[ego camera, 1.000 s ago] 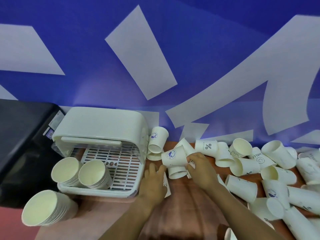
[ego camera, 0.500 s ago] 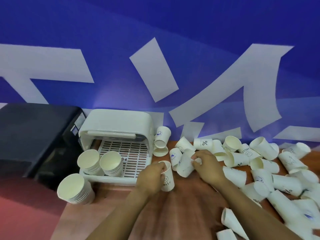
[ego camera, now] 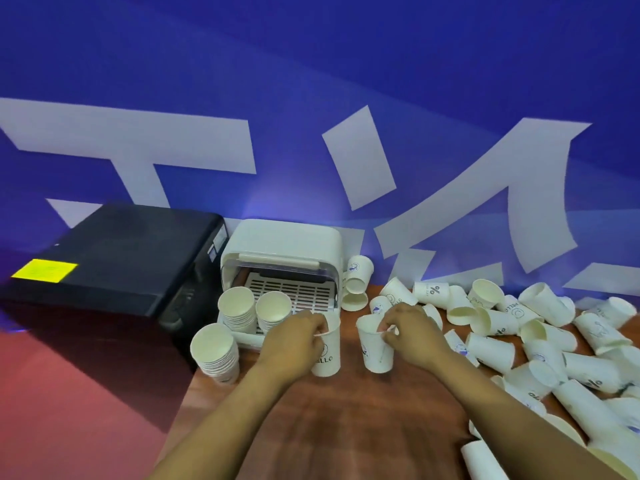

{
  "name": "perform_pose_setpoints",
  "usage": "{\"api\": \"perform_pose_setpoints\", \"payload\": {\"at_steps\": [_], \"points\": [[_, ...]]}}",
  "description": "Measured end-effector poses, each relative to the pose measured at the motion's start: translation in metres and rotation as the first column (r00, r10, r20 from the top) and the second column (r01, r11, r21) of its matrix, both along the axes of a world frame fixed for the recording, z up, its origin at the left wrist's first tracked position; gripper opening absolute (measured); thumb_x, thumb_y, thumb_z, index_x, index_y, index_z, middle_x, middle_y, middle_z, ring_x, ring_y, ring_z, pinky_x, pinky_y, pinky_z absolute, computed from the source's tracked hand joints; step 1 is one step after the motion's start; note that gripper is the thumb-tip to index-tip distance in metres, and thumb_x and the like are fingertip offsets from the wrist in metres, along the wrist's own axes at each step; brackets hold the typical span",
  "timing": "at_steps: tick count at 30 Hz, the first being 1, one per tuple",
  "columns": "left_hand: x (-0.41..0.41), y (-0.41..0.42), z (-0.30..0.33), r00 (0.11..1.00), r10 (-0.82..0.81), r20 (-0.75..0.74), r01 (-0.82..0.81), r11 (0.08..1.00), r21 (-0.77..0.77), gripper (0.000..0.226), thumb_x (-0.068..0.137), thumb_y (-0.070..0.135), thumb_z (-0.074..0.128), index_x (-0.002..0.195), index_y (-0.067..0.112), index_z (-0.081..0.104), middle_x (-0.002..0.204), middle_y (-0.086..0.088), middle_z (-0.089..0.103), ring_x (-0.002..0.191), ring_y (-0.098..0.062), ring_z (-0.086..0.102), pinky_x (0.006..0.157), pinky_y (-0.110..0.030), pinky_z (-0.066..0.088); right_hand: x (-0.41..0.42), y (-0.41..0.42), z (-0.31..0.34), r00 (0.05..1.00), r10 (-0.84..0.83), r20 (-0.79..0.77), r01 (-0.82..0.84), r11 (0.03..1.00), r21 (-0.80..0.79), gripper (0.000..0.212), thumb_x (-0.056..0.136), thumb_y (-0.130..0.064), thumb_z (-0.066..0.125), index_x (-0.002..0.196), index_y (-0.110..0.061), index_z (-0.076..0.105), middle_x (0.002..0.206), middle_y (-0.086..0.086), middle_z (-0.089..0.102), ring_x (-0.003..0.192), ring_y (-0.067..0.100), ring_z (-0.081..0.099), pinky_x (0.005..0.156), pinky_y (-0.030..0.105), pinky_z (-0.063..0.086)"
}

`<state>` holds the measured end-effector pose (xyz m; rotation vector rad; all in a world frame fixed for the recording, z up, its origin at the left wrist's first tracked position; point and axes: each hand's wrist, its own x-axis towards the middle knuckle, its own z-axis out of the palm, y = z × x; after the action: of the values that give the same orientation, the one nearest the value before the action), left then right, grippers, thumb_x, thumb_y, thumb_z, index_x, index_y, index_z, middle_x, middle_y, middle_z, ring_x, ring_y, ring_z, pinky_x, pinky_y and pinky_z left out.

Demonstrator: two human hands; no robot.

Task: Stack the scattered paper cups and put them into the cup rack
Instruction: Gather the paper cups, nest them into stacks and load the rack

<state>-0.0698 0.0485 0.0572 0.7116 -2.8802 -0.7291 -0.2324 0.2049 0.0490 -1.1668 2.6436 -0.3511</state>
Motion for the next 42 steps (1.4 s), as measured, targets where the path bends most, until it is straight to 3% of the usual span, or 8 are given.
{"api": "perform_pose_setpoints", "payload": {"at_steps": [4, 10, 17, 21, 27, 34, 42], "points": [[0.02, -0.025, 0.014, 0.999, 0.044, 0.0, -0.044, 0.996, -0.072, 0.021, 0.085, 0.015, 0.051, 0.1, 0.023, 0.061, 0.105, 0.001, 0.062, 0.095, -0.022, 0.059, 0.072, -0.032, 0.048, 0.02, -0.025, 0.009, 0.999, 0.041, -0.01, -0.041, 0.999, -0.012, 0.014, 0.085, -0.024, 0.06, 0.095, -0.027, 0.069, 0.115, -0.003, 0.057, 0.11, 0.02, 0.049, 0.09, 0.035, 0.044], [0.045, -0.074, 0.036, 0.994, 0.091, -0.056, -0.1, 0.974, -0.202, 0.022, 0.086, 0.019, 0.053, 0.104, 0.028, 0.062, 0.107, 0.005, 0.066, 0.097, -0.017, 0.061, 0.076, -0.03, 0.049, 0.049, -0.064, 0.021, 0.999, 0.049, 0.004, -0.048, 0.997, -0.059, 0.015, 0.08, -0.017, 0.063, 0.086, -0.026, 0.073, 0.11, -0.006, 0.061, 0.104, 0.017, 0.051, 0.086, 0.034, 0.047], [0.072, -0.132, 0.047, 0.982, 0.177, -0.065, -0.187, 0.96, -0.207, 0.022, 0.086, 0.014, 0.051, 0.103, 0.024, 0.061, 0.11, 0.005, 0.063, 0.095, -0.016, 0.061, 0.055, -0.019, 0.033, 0.077, -0.093, 0.027, 0.991, 0.116, 0.066, -0.115, 0.993, -0.03, 0.017, 0.083, -0.016, 0.057, 0.092, -0.024, 0.07, 0.108, -0.006, 0.062, 0.099, 0.014, 0.057, 0.082, 0.033, 0.051], [0.072, -0.152, 0.046, 0.979, 0.189, -0.073, -0.2, 0.958, -0.204, 0.028, 0.088, 0.011, 0.047, 0.107, 0.025, 0.062, 0.112, 0.006, 0.063, 0.096, -0.016, 0.06, 0.063, -0.023, 0.038, 0.087, -0.108, 0.031, 0.993, 0.115, 0.038, -0.113, 0.992, -0.063, 0.017, 0.089, -0.019, 0.054, 0.099, -0.024, 0.067, 0.112, -0.008, 0.06, 0.103, 0.012, 0.055, 0.079, 0.027, 0.046], [0.07, -0.169, 0.037, 0.979, 0.171, -0.111, -0.192, 0.957, -0.217, 0.028, 0.09, 0.013, 0.051, 0.112, 0.025, 0.062, 0.118, 0.004, 0.064, 0.101, -0.019, 0.062, 0.068, -0.022, 0.041, 0.09, -0.132, 0.031, 0.994, 0.052, -0.096, -0.069, 0.98, -0.189, 0.013, 0.089, -0.025, 0.057, 0.099, -0.026, 0.066, 0.107, -0.011, 0.06, 0.091, 0.006, 0.051, 0.068, 0.021, 0.036], [0.063, -0.176, 0.014, 0.985, 0.119, -0.129, -0.142, 0.972, -0.186, 0.028, 0.088, 0.012, 0.05, 0.109, 0.026, 0.063, 0.11, 0.005, 0.068, 0.095, -0.017, 0.063, 0.066, -0.022, 0.039, 0.091, -0.152, 0.013, 0.985, 0.005, -0.175, -0.055, 0.958, -0.282, 0.01, 0.087, -0.025, 0.062, 0.094, -0.023, 0.068, 0.109, -0.009, 0.062, 0.104, 0.016, 0.053, 0.073, 0.024, 0.04], [0.055, -0.176, -0.006, 0.993, 0.059, -0.098, -0.077, 0.98, -0.184, 0.027, 0.089, 0.013, 0.049, 0.11, 0.025, 0.062, 0.109, 0.005, 0.068, 0.095, -0.015, 0.063, 0.074, -0.024, 0.046, 0.095, -0.162, -0.012, 0.987, -0.003, -0.158, -0.049, 0.945, -0.324, 0.009, 0.085, -0.021, 0.065, 0.091, -0.018, 0.07, 0.106, -0.007, 0.062, 0.1, 0.018, 0.056, 0.074, 0.029, 0.048]]}}
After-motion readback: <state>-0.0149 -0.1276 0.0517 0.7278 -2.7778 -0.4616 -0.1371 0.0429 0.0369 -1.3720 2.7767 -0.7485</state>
